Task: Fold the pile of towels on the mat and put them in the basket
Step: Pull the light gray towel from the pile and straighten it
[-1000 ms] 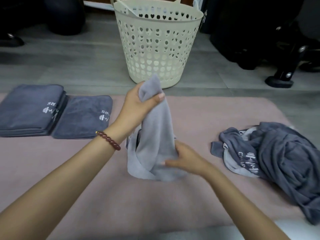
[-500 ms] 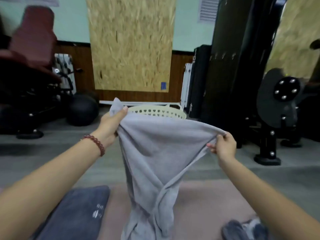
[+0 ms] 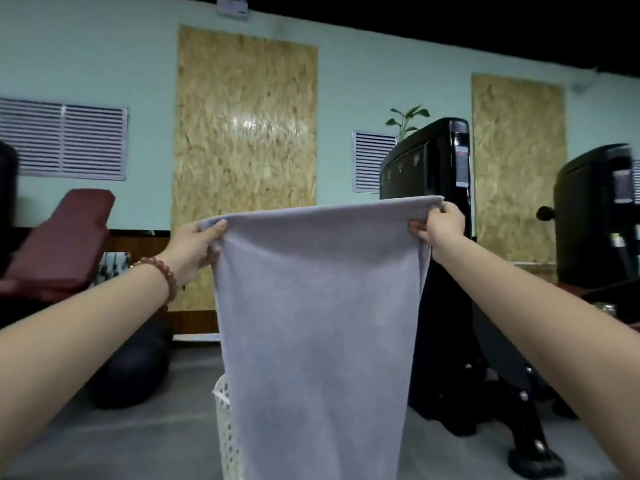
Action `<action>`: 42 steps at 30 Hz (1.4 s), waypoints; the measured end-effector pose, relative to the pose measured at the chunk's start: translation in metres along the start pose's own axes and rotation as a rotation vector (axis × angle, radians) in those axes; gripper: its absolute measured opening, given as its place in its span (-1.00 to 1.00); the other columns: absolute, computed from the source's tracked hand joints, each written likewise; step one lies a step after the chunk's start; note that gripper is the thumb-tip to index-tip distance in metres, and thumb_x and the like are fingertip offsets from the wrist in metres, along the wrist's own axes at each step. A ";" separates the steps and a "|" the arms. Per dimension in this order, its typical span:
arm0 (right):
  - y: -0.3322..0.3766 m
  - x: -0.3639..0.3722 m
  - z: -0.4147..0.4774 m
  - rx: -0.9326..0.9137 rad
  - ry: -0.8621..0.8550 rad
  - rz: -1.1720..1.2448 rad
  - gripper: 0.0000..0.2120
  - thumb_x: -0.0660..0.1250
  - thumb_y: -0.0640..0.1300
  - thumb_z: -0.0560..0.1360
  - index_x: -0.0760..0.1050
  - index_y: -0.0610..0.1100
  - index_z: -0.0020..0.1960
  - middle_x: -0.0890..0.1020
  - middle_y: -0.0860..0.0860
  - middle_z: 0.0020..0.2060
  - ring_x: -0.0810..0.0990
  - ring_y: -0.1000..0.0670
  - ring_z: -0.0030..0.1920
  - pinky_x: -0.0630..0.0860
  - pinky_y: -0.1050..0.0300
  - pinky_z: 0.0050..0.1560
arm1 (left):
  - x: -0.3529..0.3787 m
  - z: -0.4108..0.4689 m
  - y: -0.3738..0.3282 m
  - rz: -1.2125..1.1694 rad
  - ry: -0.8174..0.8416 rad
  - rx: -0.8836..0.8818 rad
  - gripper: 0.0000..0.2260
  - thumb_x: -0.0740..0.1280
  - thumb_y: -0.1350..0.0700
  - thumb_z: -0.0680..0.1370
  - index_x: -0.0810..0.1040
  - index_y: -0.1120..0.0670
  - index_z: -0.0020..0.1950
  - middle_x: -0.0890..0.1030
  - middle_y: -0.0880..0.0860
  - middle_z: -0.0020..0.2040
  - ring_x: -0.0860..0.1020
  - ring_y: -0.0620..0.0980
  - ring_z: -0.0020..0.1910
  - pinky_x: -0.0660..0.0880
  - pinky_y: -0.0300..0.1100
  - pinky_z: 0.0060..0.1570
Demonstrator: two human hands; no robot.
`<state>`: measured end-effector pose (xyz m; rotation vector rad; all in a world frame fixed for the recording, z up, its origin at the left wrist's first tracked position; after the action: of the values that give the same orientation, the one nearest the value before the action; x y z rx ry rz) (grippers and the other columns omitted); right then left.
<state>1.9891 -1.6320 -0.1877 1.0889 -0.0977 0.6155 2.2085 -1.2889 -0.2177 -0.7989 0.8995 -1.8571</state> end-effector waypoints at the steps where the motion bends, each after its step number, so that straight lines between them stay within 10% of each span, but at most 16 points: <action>1: 0.007 -0.001 0.004 -0.003 0.001 -0.005 -0.75 0.02 -0.17 0.65 0.39 -0.19 0.23 0.47 -0.10 -0.01 0.55 -0.02 -0.33 0.57 0.23 -0.44 | 0.000 0.003 -0.007 -0.011 -0.006 -0.001 -0.90 0.27 0.13 0.58 0.50 0.09 0.07 0.45 -0.01 -0.41 0.44 -0.19 -0.52 0.46 -0.40 -0.53; 14: 0.049 0.018 0.038 -0.091 0.058 -0.036 -0.93 0.25 -0.20 0.57 0.48 -0.17 -0.08 0.53 -0.10 -0.19 0.59 -0.07 -0.20 0.61 0.07 -0.10 | 0.006 0.041 -0.071 0.001 -0.141 0.219 -0.90 0.25 0.15 0.60 0.49 0.17 0.04 0.48 0.00 -0.19 0.48 -0.07 -0.19 0.53 -0.35 -0.48; 21: 0.043 0.038 0.038 0.054 0.125 0.085 -0.80 0.11 -0.13 0.62 0.44 -0.08 -0.12 0.49 -0.06 -0.09 0.56 -0.05 -0.17 0.52 0.15 -0.13 | 0.004 0.060 -0.070 0.003 -0.201 0.223 -0.74 0.21 0.14 0.61 0.49 0.23 0.26 0.47 0.08 0.11 0.45 0.00 0.09 0.50 -0.15 0.05; 25: 0.013 0.054 0.040 0.081 0.127 0.114 -0.84 0.07 -0.17 0.62 0.43 -0.08 0.02 0.49 -0.05 0.03 0.54 -0.08 0.07 0.44 0.12 0.09 | 0.000 0.070 -0.051 -0.030 -0.222 0.136 -0.86 0.22 0.12 0.61 0.54 0.12 -0.06 0.51 0.10 0.05 0.48 0.04 0.08 0.46 -0.03 0.22; 29: 0.025 0.063 0.048 -0.058 0.105 0.154 -0.72 0.09 -0.15 0.63 0.47 -0.01 -0.18 0.57 -0.12 0.05 0.54 -0.13 0.15 0.47 -0.01 0.25 | -0.003 0.074 -0.072 -0.006 -0.260 0.239 -0.77 0.21 0.08 0.61 0.50 0.00 -0.24 0.51 0.06 -0.07 0.47 0.01 -0.02 0.45 -0.10 0.13; 34: 0.024 0.048 0.032 -0.129 0.168 0.077 -0.73 0.09 -0.11 0.63 0.49 0.01 -0.16 0.58 -0.08 0.01 0.54 -0.14 0.14 0.50 0.09 0.09 | -0.009 0.062 -0.065 -0.011 -0.219 0.283 -0.83 0.19 0.09 0.63 0.55 0.08 0.09 0.55 0.06 0.06 0.51 0.01 0.12 0.47 -0.14 0.14; 42: -0.092 -0.040 -0.092 -0.060 0.222 -0.291 -0.78 0.09 -0.14 0.64 0.51 -0.11 -0.02 0.54 0.08 -0.17 0.47 0.14 -0.14 0.38 0.30 -0.17 | -0.041 -0.031 0.093 0.364 -0.075 0.151 -0.78 0.18 0.11 0.62 0.59 0.17 0.06 0.57 0.05 -0.16 0.49 -0.01 -0.15 0.48 -0.10 -0.11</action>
<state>1.9829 -1.5989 -0.3197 0.9486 0.2301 0.4640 2.2403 -1.2748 -0.3182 -0.5652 0.7880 -1.5449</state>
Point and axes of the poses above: each hand's wrist, its own z-axis towards the middle knuckle, its own x-axis out of the palm, y = z × x, the point moved 7 cm from there along z, towards the middle knuckle
